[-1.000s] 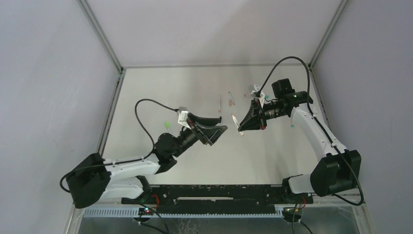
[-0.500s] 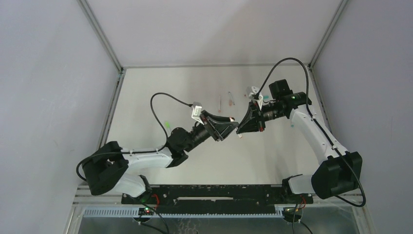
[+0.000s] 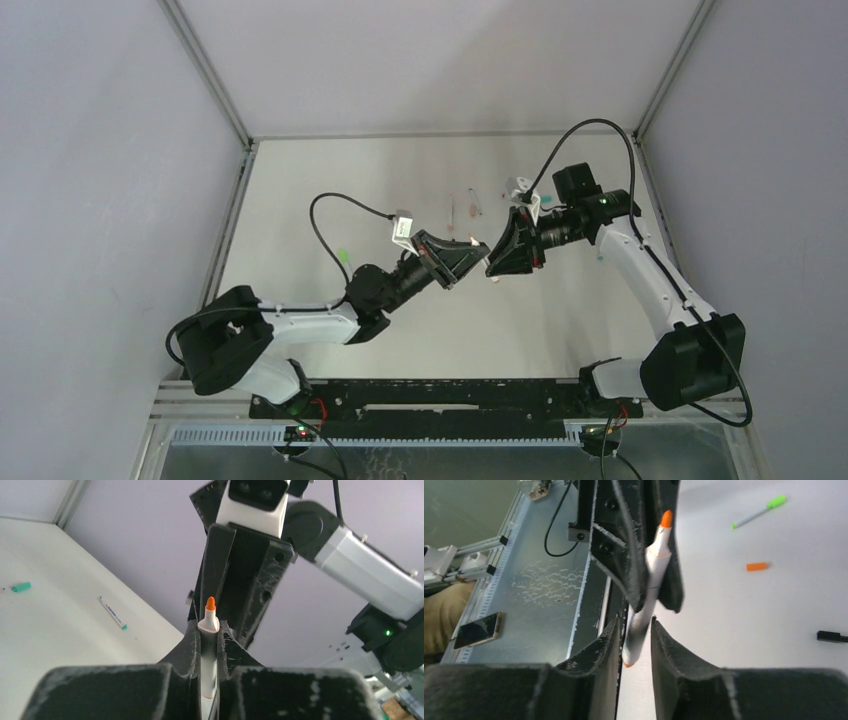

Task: Insert the pens into the pen caps
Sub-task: Pick up the pen from the center of the board.

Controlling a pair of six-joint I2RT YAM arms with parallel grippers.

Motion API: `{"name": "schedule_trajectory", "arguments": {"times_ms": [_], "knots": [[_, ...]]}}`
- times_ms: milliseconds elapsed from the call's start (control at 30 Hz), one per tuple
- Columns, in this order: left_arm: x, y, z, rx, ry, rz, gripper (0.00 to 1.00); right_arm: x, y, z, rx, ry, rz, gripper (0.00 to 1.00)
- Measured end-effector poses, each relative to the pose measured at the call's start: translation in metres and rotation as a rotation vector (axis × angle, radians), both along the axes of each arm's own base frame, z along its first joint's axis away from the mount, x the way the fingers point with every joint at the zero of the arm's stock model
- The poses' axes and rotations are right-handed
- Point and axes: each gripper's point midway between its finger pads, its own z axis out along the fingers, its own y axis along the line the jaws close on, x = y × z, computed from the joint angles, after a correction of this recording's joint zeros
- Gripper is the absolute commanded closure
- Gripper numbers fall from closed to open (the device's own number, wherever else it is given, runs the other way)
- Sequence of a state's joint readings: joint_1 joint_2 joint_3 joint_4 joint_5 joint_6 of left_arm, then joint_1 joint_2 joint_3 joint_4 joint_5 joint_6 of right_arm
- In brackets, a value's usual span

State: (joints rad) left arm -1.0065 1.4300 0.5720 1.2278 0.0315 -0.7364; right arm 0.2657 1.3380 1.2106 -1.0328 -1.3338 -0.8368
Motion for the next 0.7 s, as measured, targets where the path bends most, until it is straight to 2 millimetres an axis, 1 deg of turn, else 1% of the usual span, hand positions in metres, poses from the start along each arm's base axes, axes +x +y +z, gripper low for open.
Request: {"name": "schedule_trajectory", "arguments": {"times_ms": [33, 67, 133, 200, 333, 467, 600, 700], "knots": [[0.001, 0.001, 0.003, -0.025, 0.009, 0.006, 1.0, -0.001, 0.001, 0.002, 0.006, 0.001, 0.002, 0.49], [0.003, 0.003, 0.006, -0.043, 0.014, 0.017, 1.0, -0.003, 0.002, 0.004, 0.014, 0.005, 0.008, 0.46], [0.005, 0.006, 0.014, -0.083, 0.021, 0.033, 1.0, -0.006, 0.004, 0.009, 0.03, 0.016, 0.014, 0.42], [0.008, 0.009, 0.021, -0.118, 0.024, 0.056, 1.0, -0.009, 0.005, 0.01, 0.044, 0.027, 0.01, 0.41], [0.009, 0.013, 0.028, -0.158, 0.031, 0.092, 1.0, -0.012, 0.006, 0.008, 0.059, 0.08, -0.023, 0.43], [0.009, 0.013, 0.032, -0.184, 0.043, 0.118, 1.0, -0.008, 0.009, 0.009, 0.076, 0.143, -0.058, 0.45], [0.012, 0.01, 0.024, -0.18, 0.062, 0.136, 1.0, -0.005, 0.013, 0.011, 0.086, 0.203, -0.088, 0.48], [0.014, 0.006, 0.018, -0.168, 0.073, 0.145, 1.0, -0.004, 0.018, 0.017, 0.093, 0.225, -0.094, 0.54]]}}
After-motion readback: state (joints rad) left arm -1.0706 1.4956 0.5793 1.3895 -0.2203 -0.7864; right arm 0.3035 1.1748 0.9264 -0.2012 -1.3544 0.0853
